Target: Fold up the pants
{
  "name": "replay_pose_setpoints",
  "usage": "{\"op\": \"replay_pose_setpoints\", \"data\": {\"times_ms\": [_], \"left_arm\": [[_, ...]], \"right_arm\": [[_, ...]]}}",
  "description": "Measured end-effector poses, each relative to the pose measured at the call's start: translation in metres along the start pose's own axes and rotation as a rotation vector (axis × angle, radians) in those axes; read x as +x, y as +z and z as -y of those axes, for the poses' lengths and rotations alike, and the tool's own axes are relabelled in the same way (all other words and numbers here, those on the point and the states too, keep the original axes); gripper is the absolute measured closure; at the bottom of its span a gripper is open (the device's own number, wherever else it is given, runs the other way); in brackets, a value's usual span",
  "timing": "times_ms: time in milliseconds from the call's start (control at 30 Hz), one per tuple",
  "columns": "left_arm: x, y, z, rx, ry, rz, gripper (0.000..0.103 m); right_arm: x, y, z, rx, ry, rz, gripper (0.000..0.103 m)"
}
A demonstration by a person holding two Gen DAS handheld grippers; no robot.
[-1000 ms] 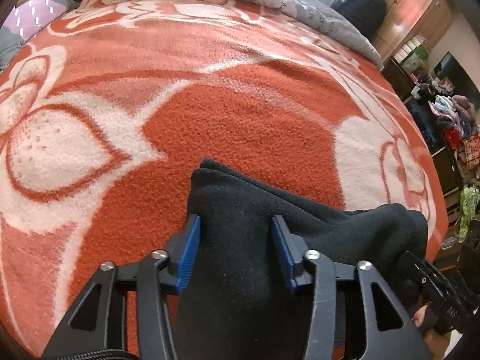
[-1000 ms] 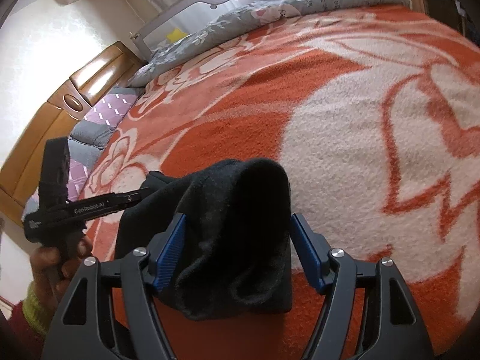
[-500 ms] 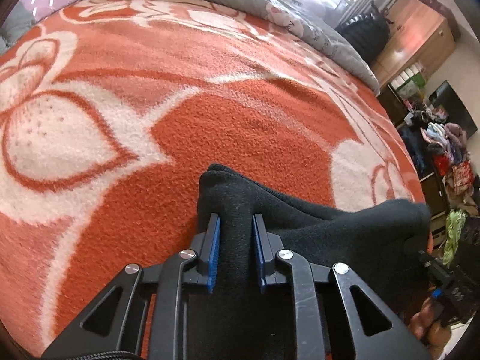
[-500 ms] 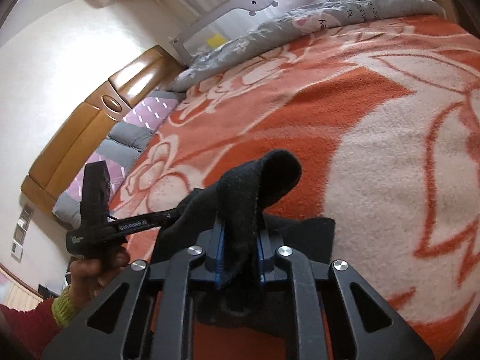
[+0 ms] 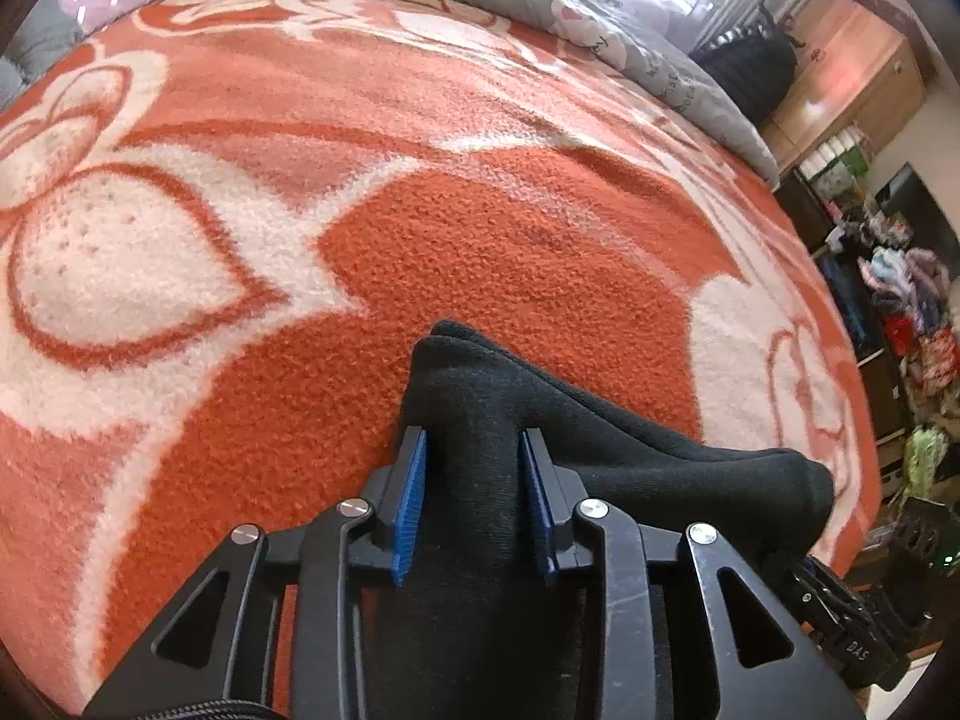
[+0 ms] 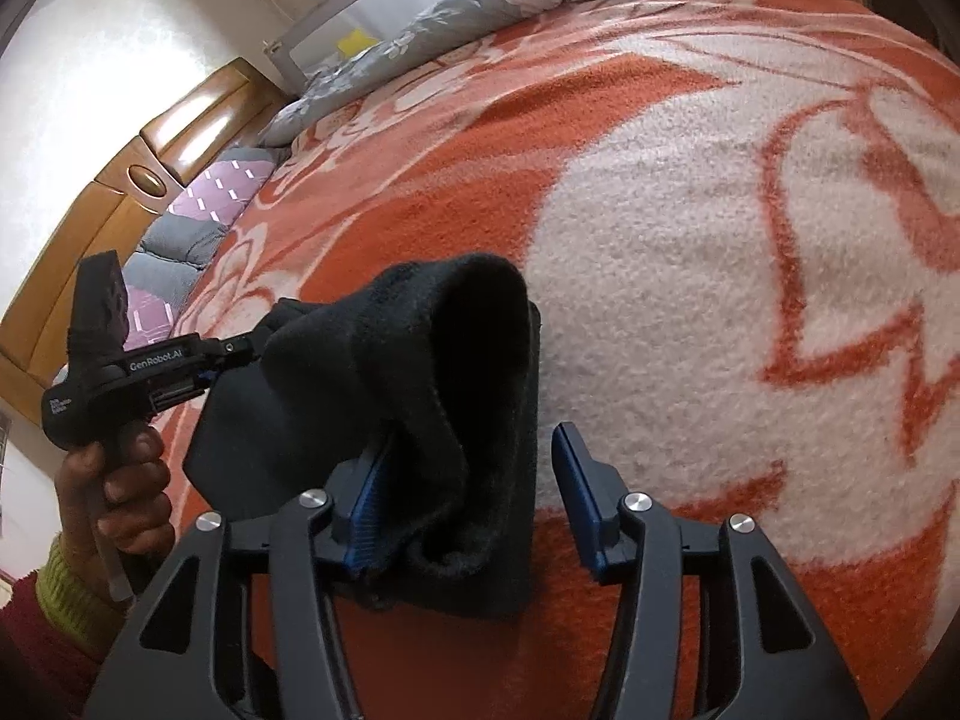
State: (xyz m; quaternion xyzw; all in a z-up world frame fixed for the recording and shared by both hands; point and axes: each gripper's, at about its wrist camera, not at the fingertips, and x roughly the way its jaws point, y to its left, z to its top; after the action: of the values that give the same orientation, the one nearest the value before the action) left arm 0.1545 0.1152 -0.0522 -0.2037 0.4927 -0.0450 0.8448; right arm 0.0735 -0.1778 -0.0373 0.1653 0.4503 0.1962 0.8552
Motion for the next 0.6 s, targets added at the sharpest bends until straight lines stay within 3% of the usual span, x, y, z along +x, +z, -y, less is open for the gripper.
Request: {"op": "replay_pose_setpoints", "data": {"times_ms": [133,267,400,600], "left_arm": [[-0.031,-0.005,0.006,0.038,0.027,0.042,0.072],[-0.063,-0.017,0.015,0.083,-0.008,0.087,0.072],[-0.074,-0.024,0.035,0.166,-0.06,0.093,0.069],[-0.051,-0.017,0.056,0.253,-0.071,0.056,0.063]], "right_arm": [[-0.026,0.01,-0.007,-0.006,-0.002,0.098,0.05],[-0.057,0.024,-0.022,-0.036,0.057,0.225,0.05],[-0.049,0.033,-0.048,-0.113,0.111,0.194,0.052],[-0.012,0.034,-0.044,-0.095,0.081,0.092,0.053]]}}
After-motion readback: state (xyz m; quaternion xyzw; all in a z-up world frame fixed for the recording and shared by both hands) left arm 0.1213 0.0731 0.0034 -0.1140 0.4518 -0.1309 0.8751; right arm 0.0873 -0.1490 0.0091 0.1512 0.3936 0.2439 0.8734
